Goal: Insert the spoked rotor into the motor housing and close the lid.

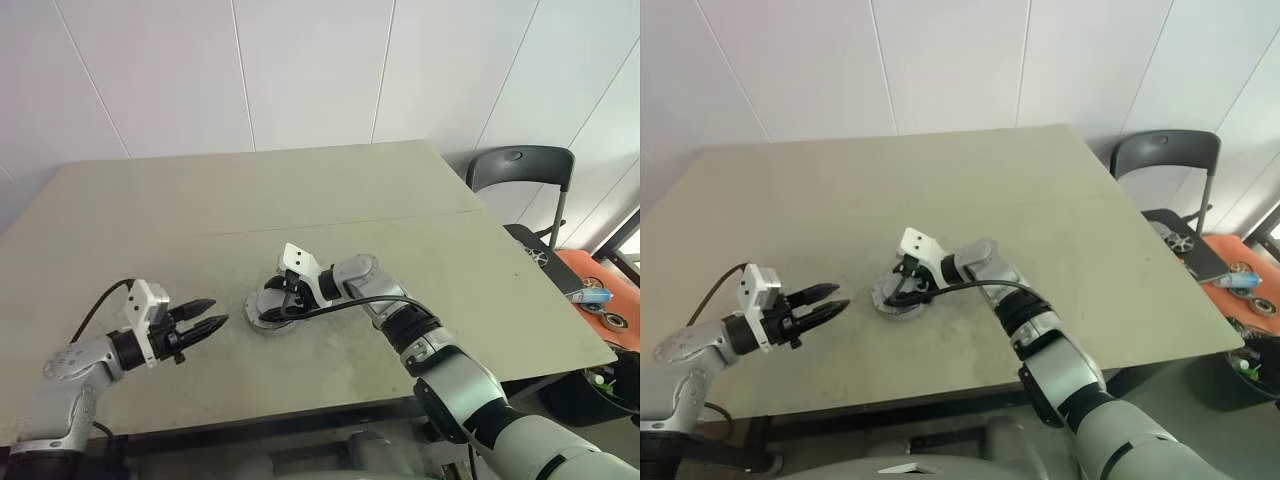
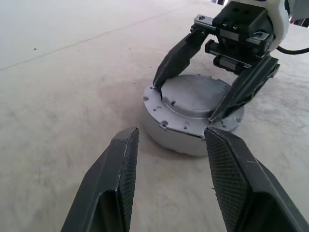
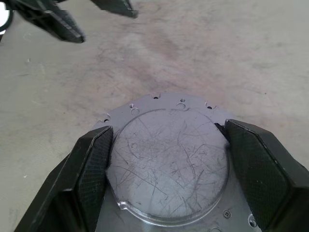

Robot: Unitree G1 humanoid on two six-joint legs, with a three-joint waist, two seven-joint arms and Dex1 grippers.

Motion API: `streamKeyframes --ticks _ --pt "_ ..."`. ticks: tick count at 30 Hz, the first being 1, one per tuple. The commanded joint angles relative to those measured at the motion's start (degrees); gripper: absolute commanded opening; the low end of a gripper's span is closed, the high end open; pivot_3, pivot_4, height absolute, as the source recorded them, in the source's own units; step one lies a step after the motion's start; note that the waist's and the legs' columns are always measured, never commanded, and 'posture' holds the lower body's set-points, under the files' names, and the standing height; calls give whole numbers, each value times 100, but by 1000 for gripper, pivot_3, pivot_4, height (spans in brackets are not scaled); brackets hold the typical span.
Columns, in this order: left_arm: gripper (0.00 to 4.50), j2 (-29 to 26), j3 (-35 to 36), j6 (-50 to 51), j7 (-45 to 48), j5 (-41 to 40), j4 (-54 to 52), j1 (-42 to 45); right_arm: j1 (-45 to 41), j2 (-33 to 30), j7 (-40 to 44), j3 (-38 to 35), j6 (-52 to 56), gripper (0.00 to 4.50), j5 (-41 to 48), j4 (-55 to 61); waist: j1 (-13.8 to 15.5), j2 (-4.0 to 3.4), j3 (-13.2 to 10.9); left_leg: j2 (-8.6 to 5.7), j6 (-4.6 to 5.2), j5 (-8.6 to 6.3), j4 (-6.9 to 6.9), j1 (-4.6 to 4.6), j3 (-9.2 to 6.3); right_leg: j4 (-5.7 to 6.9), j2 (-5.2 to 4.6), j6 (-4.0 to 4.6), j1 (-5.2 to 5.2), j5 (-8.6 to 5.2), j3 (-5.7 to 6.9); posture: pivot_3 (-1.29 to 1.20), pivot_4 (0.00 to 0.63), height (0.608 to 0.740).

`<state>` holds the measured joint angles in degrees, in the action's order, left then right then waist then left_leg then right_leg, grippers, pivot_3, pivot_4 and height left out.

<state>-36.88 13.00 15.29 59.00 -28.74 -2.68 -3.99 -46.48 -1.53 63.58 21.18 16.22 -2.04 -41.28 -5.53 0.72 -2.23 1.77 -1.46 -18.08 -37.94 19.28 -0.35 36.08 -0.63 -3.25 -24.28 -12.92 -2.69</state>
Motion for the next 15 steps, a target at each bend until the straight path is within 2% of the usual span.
streamKeyframes --ticks 1,6,11,15 --pt "2319 -54 17 -137 61 18 -2 157 267 -45 293 394 474 3395 -210 -366 -3 -2 4 0 5 -3 0 0 0 0 0 0 0 0 0 0 0 740" --pt "2319 10 -88 -195 25 60 6 190 190 -9 -314 248 -230 3395 -330 -612 -11 -2 4 0 13 -8 2 -4 0 2 0 2 0 -4 0 0 0 740" --pt "2319 90 -141 -234 6 107 -21 154 296 -95 75 412 52 3395 -302 -523 4 -7 2 0 13 -7 -2 -33 0 5 1 5 26 -15 0 0 0 740" --pt "2319 120 -178 -194 -17 107 -80 159 328 -136 143 471 203 3395 -340 -509 0 -10 0 0 18 -12 11 -90 2 -13 -2 7 82 -26 -1 0 0 740"
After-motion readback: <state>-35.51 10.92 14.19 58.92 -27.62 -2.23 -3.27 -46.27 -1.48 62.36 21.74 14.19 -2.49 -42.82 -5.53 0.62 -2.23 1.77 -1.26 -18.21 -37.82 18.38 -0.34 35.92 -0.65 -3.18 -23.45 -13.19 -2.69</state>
